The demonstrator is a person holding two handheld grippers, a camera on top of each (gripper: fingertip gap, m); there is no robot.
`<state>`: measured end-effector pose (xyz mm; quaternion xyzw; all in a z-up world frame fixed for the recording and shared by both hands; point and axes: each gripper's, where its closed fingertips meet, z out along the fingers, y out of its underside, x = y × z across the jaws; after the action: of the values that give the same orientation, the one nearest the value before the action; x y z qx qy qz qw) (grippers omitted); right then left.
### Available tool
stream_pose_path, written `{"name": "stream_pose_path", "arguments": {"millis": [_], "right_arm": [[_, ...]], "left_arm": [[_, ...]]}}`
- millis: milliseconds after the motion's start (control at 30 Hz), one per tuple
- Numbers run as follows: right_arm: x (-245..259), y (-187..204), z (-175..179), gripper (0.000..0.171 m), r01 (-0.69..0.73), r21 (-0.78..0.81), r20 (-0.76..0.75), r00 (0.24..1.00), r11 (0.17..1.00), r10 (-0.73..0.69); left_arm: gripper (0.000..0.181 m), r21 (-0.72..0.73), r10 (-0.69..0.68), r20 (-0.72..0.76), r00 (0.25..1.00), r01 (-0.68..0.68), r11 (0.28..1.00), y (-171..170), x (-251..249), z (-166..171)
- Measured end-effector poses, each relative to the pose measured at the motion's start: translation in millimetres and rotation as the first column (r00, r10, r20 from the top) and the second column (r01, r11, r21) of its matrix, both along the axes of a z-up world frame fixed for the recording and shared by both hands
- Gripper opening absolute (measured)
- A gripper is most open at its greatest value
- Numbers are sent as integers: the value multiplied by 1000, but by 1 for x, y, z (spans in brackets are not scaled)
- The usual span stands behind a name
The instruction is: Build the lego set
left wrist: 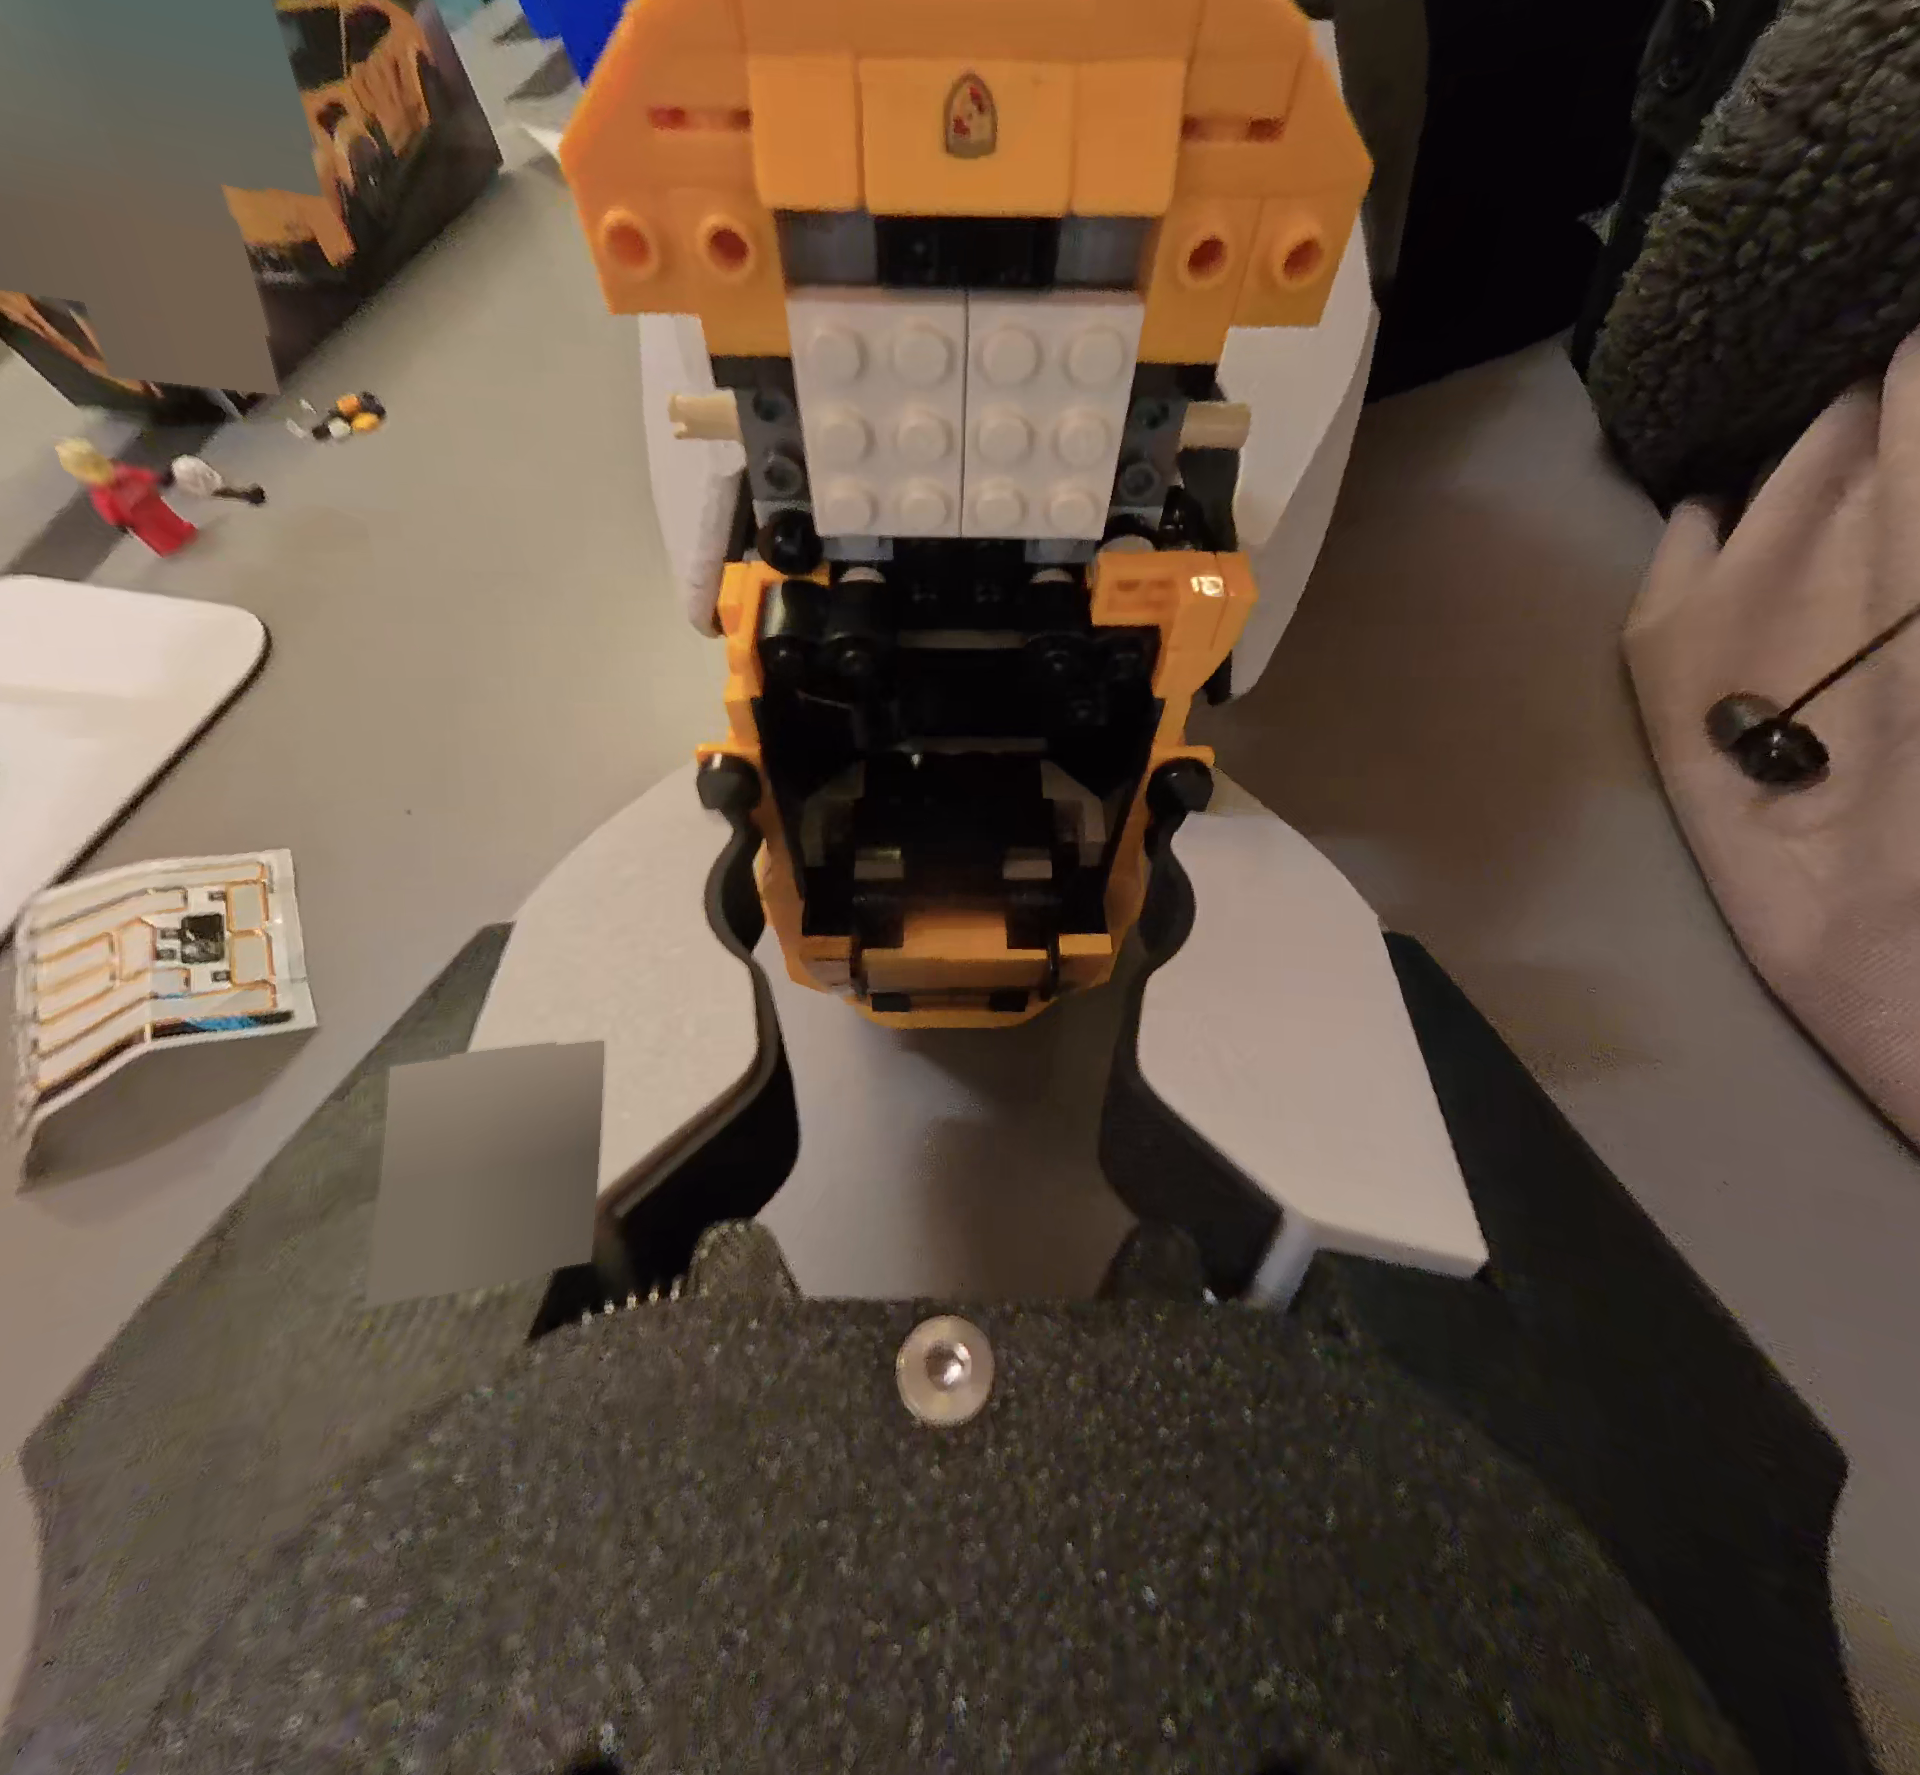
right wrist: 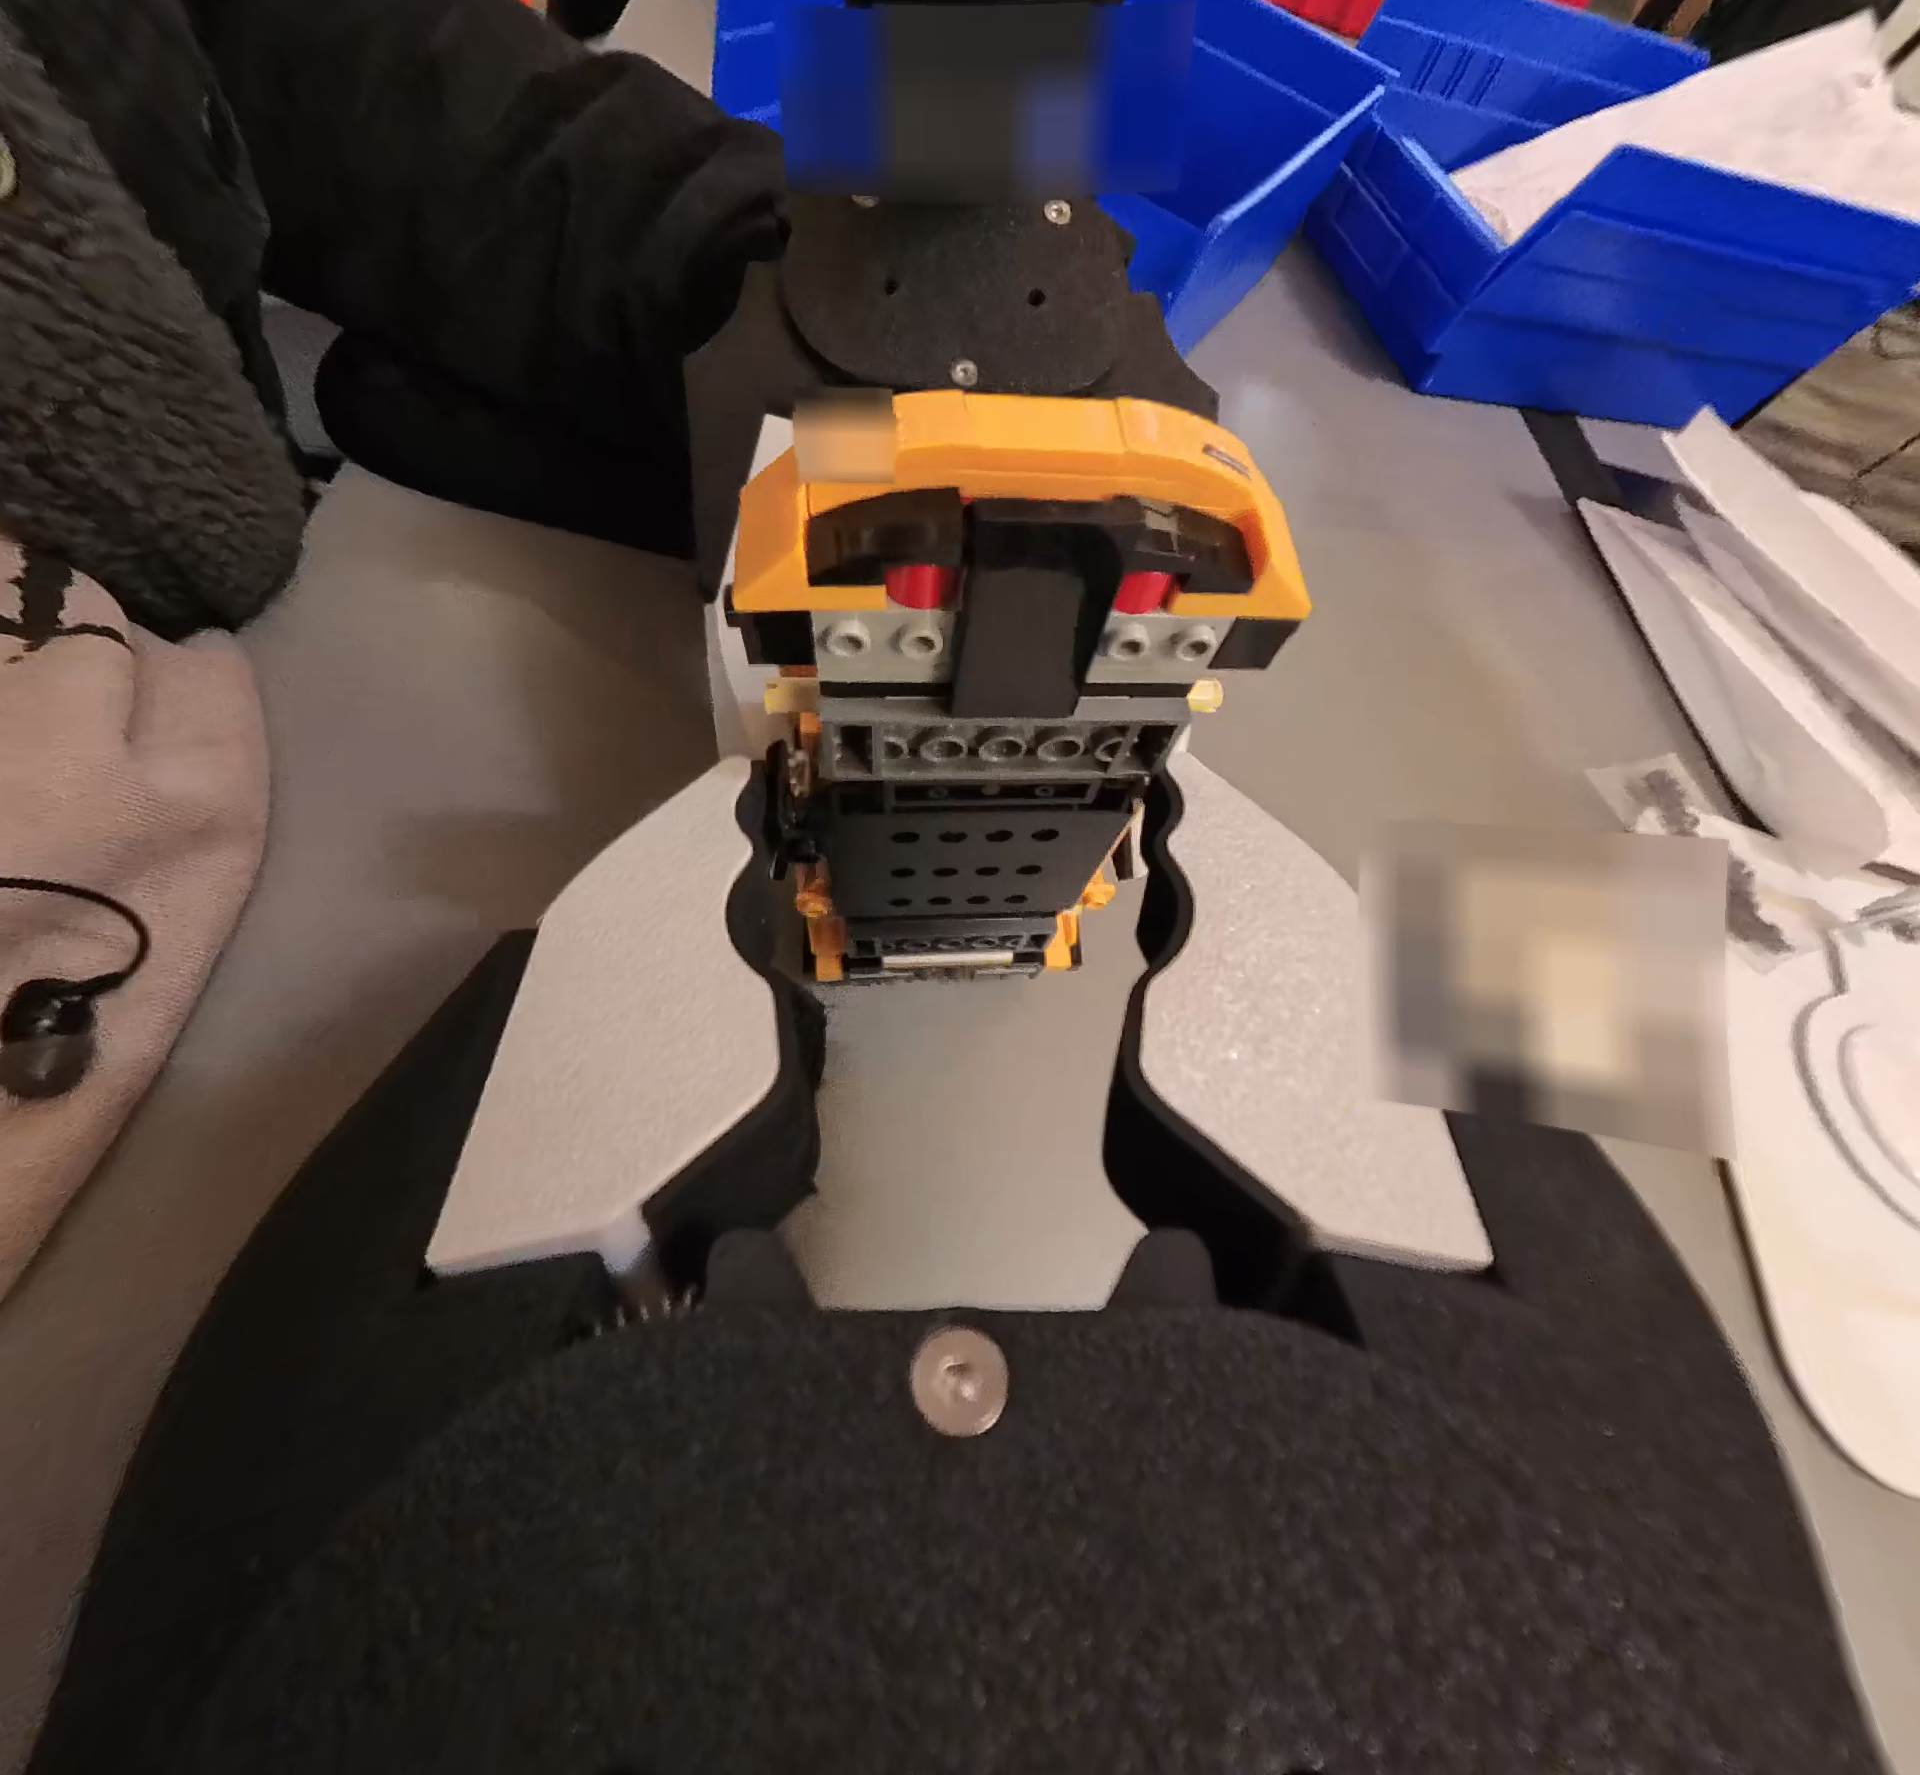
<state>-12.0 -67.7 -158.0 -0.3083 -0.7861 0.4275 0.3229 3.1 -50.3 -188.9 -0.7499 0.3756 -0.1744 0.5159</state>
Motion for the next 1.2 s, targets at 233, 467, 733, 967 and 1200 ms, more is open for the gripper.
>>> {"name": "stream_pose_path", "arguments": {"millis": [233, 467, 733, 967, 1200], "right_arm": [[6, -8, 5, 70, -57, 34, -92, 994, 998, 60], [2, -7, 7, 69, -34, 1, -119, 992, 999, 33], [3, -7, 8, 68, -45, -28, -113, 993, 999, 41], [2, -8, 9, 68, -29, -33, -134, 991, 999, 24], [3, -10, 10, 68, -22, -51, -155, 988, 998, 14]], "left_arm": [[72, 82, -44, -19, 999, 45, 996, -3, 5, 1], [72, 81, -14, -20, 1000, 15, 997, 0, 3, 1], [72, 79, -8, -21, 1000, 10, 997, 0, 2, 1], [72, 82, 21, -65, 998, -15, 997, 1, 0, 0], [72, 87, 35, -91, 995, -27, 996, 0, 0, -1]]}}
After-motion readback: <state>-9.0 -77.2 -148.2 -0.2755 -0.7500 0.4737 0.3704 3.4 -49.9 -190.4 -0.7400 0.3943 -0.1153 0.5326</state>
